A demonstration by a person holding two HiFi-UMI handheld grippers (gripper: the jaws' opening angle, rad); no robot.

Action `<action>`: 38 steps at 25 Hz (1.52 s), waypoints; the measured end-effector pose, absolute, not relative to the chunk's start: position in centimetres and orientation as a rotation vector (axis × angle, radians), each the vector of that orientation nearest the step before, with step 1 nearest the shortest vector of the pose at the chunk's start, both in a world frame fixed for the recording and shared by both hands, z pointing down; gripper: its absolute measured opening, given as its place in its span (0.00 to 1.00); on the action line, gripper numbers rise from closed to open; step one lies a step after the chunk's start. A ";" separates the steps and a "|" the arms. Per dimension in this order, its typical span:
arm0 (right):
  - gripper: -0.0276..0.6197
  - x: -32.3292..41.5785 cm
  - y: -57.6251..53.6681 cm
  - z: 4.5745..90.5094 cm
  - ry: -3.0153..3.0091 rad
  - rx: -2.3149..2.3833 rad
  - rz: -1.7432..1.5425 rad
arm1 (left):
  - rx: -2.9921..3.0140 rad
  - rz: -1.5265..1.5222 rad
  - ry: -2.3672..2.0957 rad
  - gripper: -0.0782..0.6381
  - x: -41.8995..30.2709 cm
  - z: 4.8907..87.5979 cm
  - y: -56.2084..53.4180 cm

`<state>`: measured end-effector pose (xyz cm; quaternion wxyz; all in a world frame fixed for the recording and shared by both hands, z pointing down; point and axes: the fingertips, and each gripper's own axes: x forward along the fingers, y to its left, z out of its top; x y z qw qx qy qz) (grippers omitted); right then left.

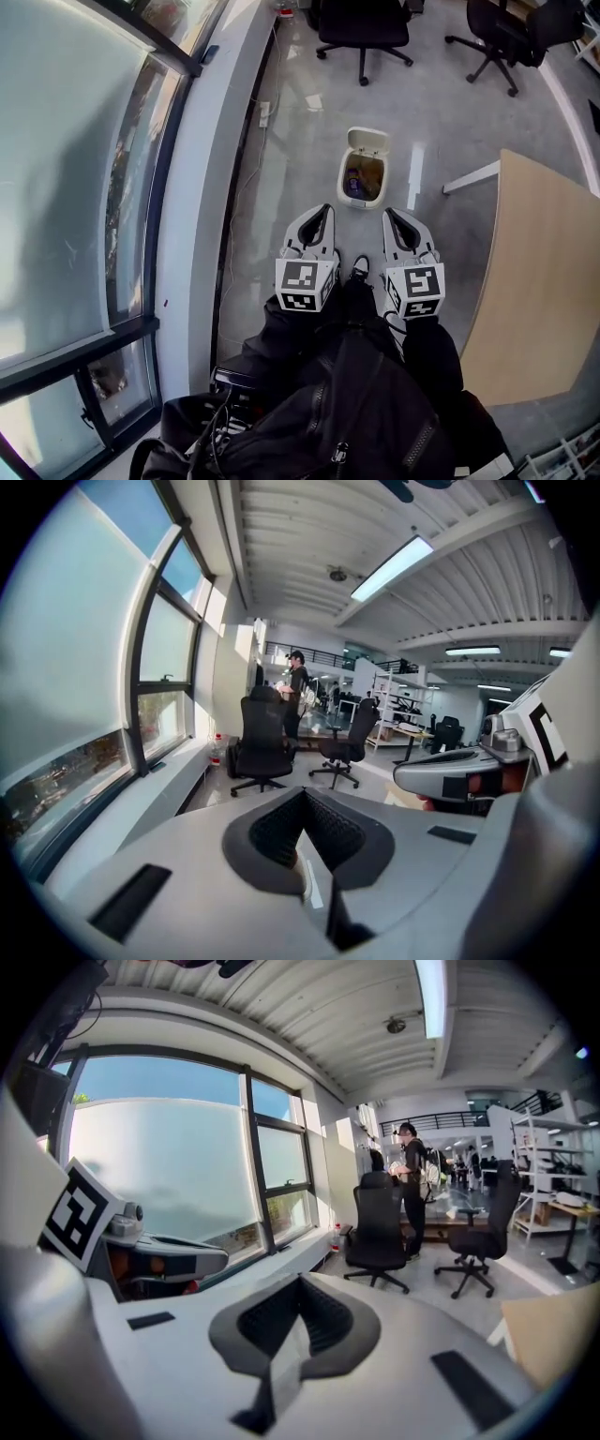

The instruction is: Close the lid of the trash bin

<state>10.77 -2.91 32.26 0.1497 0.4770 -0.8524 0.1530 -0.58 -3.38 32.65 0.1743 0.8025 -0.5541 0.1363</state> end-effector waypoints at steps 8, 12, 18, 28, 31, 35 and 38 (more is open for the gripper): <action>0.05 7.7 -6.5 41.9 -2.391 1.089 0.500 | 2.168 0.522 -1.448 0.11 -2.3 42.4 -6.3; 0.05 6.0 -6.8 47.6 -2.348 0.920 0.525 | 2.081 0.590 -1.388 0.11 -3.5 47.4 -6.0; 0.05 4.3 -8.6 55.3 -2.299 0.803 0.521 | 1.990 0.663 -1.343 0.11 -6.3 55.3 -6.1; 0.05 4.4 -13.0 65.4 -2.234 0.711 0.413 | 1.868 0.756 -1.278 0.11 -9.0 65.0 -3.0; 0.05 5.3 -15.6 67.3 -2.195 0.684 0.349 | 1.841 0.762 -1.261 0.11 -9.2 66.4 -2.3; 0.05 6.3 -19.7 69.3 -2.147 0.639 0.255 | 1.797 0.755 -1.258 0.11 -9.5 68.2 -1.8; 0.05 7.2 -22.6 70.3 -2.127 0.622 0.222 | 1.768 0.750 -1.253 0.11 -9.5 69.3 -1.0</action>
